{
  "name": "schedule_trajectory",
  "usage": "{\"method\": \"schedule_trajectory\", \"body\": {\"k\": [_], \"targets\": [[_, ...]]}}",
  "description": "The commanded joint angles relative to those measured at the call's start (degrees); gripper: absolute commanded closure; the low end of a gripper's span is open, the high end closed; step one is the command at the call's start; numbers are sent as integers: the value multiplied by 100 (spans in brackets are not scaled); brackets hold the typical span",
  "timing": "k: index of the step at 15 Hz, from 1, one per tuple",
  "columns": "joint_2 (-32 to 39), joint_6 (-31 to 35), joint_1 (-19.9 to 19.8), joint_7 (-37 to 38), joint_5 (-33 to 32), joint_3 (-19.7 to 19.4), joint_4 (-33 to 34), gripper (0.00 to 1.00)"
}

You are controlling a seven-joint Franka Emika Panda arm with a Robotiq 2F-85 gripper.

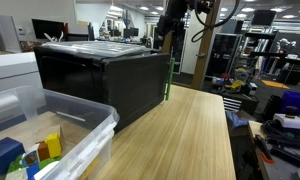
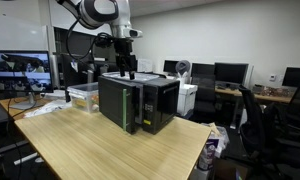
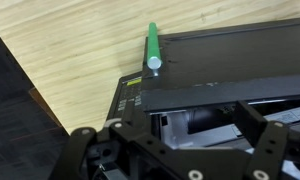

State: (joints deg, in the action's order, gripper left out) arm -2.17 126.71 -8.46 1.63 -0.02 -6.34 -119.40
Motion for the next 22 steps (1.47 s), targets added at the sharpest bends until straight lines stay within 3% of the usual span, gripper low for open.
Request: {"method": "schedule_trajectory", "body": {"k": [1,4,5,6,9,16,18,22], "targets": [[323,142,41,-238,231,-55,255,0],[459,423,56,-186,70,-31,204,0],[489,519,64,-194,50,-29,160,25],[499,555,74,-215,14,-26,95,27],[402,315,82,-576,125,-3,-53,47],[-657,-1301,285,-2290,708,90,-737,97],[-1027,-1929,466,-2841,914,50,-945,100],[-937,-2908,621,-3644,1099,-76,-858,97]]}}
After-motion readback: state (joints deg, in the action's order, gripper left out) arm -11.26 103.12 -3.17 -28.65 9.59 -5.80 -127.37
